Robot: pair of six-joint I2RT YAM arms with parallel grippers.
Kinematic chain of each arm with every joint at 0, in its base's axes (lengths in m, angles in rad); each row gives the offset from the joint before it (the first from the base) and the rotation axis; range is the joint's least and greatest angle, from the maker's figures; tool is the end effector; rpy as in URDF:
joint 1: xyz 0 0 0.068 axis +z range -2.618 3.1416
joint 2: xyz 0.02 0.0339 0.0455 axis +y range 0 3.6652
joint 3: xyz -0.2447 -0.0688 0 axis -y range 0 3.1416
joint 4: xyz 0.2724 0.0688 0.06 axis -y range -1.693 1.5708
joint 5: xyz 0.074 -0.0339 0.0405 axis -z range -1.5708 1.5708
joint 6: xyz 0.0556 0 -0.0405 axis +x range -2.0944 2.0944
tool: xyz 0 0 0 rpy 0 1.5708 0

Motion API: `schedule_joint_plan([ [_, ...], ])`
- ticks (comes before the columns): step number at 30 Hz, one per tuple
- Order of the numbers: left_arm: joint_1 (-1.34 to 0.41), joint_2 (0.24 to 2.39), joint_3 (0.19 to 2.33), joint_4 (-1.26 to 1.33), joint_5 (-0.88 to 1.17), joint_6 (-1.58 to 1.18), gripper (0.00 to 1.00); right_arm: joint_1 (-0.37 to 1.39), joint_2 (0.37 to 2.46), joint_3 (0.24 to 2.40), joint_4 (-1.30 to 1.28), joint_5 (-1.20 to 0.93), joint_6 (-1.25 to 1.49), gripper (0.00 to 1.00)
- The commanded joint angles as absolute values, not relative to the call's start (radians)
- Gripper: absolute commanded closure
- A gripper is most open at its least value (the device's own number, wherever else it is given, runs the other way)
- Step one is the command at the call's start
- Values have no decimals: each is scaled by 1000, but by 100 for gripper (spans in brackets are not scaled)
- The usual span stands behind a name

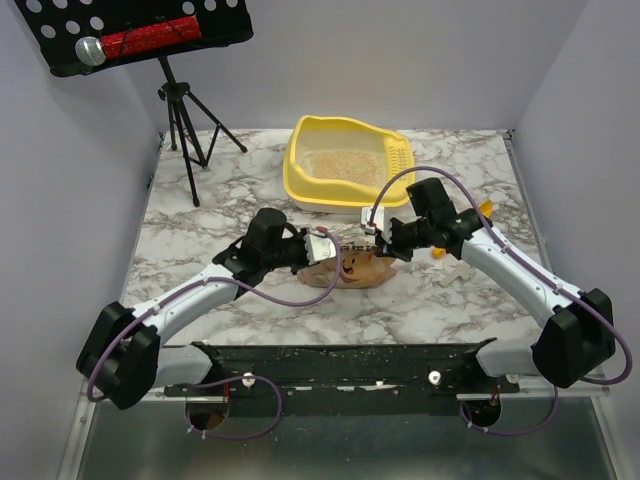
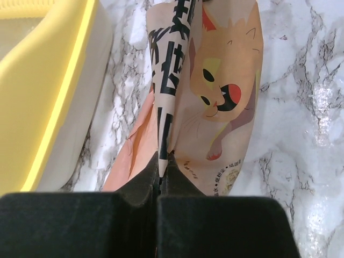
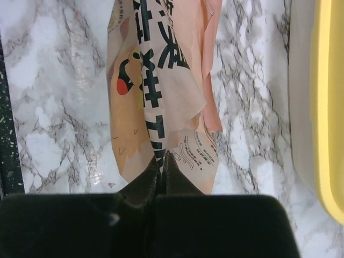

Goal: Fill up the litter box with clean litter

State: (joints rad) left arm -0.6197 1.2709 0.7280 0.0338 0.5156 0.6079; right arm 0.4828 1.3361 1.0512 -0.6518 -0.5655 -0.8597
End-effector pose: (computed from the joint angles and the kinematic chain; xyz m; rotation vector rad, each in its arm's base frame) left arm 0.2436 -0.2075 0.1983 1.4240 1.4763 -0.5415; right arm 0.2634 0.1717 0.2351 -1.6514 1.7157 0.5308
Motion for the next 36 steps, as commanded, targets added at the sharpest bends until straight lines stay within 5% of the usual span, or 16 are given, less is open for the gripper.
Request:
schedule_joint_plan([
  [1, -560, 1085, 706, 111, 374, 650, 100, 473, 1287, 1130, -621, -567, -890, 100],
  [7, -520, 994, 692, 75, 373, 663, 100, 459, 1288, 1213, -676, -613, -914, 100],
  [18, -548, 1146, 604, 167, 390, 586, 100, 459, 1451, 1117, -615, -627, -862, 100],
  [26, -569, 1089, 623, 149, 329, 520, 100, 459, 1287, 1170, -476, -442, -605, 59],
  [28, -604, 1083, 626, 144, 258, 511, 100, 457, 1253, 1198, -471, -378, -533, 29],
  [29, -629, 1081, 632, 135, 208, 515, 100, 457, 1240, 1206, -463, -345, -497, 0],
  [36, -724, 1098, 684, 57, 22, 509, 100, 442, 1207, 1166, -420, 193, -37, 0],
])
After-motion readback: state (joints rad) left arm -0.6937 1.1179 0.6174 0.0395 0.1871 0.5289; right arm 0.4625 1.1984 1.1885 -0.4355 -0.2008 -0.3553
